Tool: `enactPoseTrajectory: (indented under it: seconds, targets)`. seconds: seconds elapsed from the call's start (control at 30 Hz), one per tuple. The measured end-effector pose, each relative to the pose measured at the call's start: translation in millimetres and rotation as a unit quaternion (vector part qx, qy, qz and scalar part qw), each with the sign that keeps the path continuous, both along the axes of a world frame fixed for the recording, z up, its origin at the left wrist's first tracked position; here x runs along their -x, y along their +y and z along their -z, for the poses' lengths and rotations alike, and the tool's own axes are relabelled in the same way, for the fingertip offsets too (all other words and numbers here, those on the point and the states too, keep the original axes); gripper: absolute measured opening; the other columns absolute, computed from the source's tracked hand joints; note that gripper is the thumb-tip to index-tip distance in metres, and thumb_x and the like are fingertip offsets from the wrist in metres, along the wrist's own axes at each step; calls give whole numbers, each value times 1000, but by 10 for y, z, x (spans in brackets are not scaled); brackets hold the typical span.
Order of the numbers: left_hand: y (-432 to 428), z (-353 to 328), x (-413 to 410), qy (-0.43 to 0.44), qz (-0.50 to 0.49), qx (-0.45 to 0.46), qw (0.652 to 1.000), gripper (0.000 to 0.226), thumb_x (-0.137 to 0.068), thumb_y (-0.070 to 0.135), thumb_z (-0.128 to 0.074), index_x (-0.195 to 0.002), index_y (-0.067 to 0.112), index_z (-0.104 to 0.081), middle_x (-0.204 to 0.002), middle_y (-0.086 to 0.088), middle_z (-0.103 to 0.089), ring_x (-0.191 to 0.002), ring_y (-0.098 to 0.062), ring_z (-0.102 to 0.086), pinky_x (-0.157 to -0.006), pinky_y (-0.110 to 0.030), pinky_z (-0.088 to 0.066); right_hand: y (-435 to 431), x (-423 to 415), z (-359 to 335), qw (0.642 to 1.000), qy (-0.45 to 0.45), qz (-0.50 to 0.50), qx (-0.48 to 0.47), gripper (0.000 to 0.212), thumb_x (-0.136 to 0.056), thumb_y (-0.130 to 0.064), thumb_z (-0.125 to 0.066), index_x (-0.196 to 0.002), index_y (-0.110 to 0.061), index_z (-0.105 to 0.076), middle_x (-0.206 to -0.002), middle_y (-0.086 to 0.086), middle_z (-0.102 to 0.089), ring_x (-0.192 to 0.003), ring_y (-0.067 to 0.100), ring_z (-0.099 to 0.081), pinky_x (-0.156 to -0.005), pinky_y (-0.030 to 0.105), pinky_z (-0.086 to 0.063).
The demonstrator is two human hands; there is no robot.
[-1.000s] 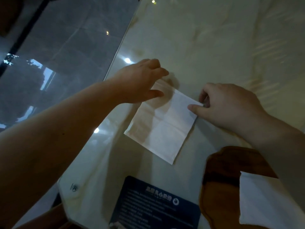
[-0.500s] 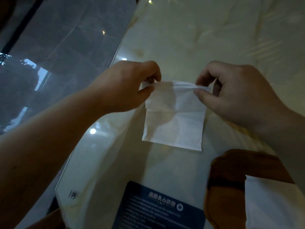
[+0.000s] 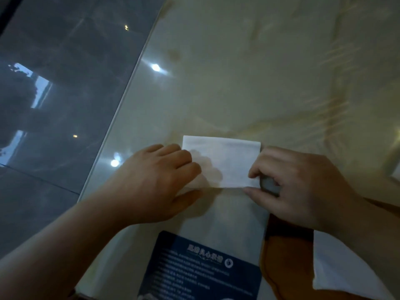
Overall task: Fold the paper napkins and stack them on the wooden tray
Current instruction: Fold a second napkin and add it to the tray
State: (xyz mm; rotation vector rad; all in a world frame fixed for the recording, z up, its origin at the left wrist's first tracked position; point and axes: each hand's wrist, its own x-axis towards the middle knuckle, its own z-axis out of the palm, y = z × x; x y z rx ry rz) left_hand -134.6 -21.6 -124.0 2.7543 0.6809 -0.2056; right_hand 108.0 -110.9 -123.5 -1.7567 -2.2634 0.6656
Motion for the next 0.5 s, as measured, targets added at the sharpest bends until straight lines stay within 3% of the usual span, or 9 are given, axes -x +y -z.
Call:
enactPoseTrajectory:
  seconds: [0.1, 0.2, 0.27, 0.33, 0.4, 0.5]
  targets:
    - [43, -16, 1, -26, -26, -10, 999, 37, -85, 47, -48, -96, 16, -64, -88, -5, -65, -76, -26, -60, -63, -41, -52, 36, -20, 31, 1000, 6, 16, 2, 29, -80, -53, -53, -84, -26, -62, -81, -9, -61, -62, 14, -56, -48, 31, -45]
    - [116, -1, -46, -69, -95, -19, 993, 28, -84, 37, -53, -97, 15, -64, -92, -6, -65, -79, -26, -60, -63, -36, -52, 149, -32, 33, 997, 11, 75, -25, 20, -80, -47, -55, -81, -27, -59, -72, -14, -46, -61, 10, -46, -49, 25, -36]
    - [180, 31, -84, -89, -157, -16, 983, 23, -85, 32, -57, -100, 16, -63, -96, -5, -64, -82, -25, -60, -63, -34, -51, 248, -43, 45, 992, 10, 121, -29, 18, -78, -43, -57, -82, -26, -60, -70, -14, -42, -65, 12, -46, -54, 28, -37]
    - [233, 70, -128, -86, -205, -15, 975, 27, -84, 32, -59, -107, 18, -60, -101, -4, -62, -90, -25, -59, -68, -37, -53, 334, -52, 67, 990, 8, 139, -8, 20, -78, -42, -58, -88, -25, -60, -80, -9, -53, -77, 19, -56, -63, 35, -47]
    - [262, 114, -172, -58, -226, -22, 972, 35, -82, 36, -59, -114, 20, -57, -107, -3, -58, -99, -24, -56, -75, -41, -53, 384, -48, 84, 989, 2, 147, 23, 22, -78, -40, -60, -93, -24, -60, -92, -4, -57, -88, 23, -59, -72, 41, -50]
    - [254, 132, -234, -51, -228, -29, 972, 31, -82, 33, -60, -109, 20, -59, -104, -5, -55, -98, -25, -53, -72, -37, -49, 403, -14, 106, 987, -8, 152, 44, 13, -79, -36, -60, -85, -25, -59, -90, -6, -49, -88, 23, -58, -72, 41, -49]
